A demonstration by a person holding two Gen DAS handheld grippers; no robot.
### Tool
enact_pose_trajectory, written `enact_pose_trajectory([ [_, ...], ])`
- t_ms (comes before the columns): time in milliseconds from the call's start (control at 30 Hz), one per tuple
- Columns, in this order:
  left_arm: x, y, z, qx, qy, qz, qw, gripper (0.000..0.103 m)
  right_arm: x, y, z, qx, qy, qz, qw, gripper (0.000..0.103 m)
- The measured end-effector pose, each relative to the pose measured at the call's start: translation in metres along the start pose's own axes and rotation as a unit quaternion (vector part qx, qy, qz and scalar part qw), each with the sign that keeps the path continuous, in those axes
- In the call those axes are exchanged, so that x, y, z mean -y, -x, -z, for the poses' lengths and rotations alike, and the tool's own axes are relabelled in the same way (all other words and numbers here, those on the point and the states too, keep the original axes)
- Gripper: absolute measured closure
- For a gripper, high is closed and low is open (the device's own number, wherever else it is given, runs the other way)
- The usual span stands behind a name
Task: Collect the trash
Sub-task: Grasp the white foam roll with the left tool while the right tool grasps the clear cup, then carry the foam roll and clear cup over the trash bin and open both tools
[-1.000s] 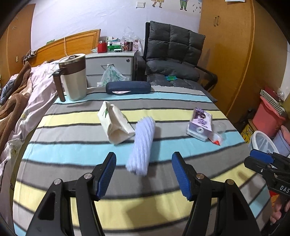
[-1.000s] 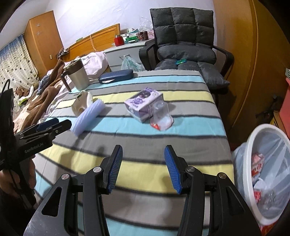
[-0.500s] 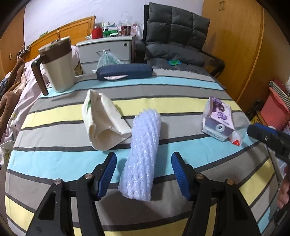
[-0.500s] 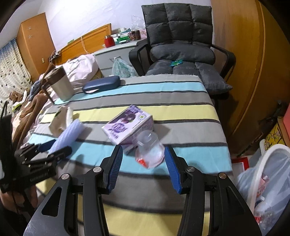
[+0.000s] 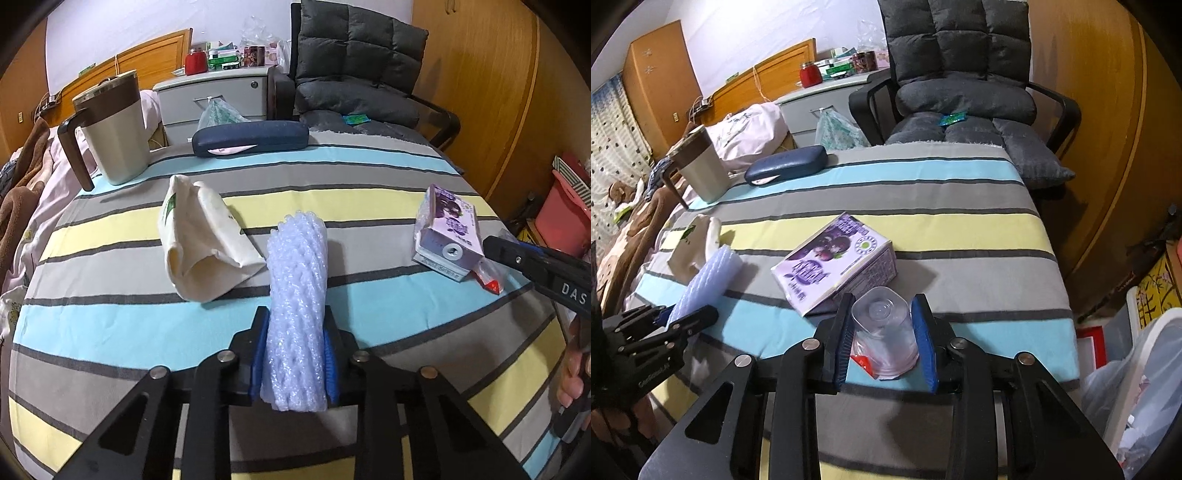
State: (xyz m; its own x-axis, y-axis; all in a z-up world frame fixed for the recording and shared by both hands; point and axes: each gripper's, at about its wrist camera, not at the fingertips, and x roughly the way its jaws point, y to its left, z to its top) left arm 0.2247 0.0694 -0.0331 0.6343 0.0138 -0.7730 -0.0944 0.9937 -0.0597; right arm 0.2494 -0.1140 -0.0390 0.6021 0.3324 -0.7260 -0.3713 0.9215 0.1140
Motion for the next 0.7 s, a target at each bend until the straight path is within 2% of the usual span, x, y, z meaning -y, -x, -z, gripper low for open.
enact_pose_trajectory([
  [267,0.012,0.024,0.015,0.009,-0.003,0.016,0.9998,0.078,-0.010,0.033,0.026,0.012,0.002,-0.014,1.000,0.070],
  [700,0.041,0.088,0.054,0.037,-0.018,0.042,0.9982,0.078,-0.014,0.090,0.065,0.041,-0.016,-0.022,0.999,0.070],
])
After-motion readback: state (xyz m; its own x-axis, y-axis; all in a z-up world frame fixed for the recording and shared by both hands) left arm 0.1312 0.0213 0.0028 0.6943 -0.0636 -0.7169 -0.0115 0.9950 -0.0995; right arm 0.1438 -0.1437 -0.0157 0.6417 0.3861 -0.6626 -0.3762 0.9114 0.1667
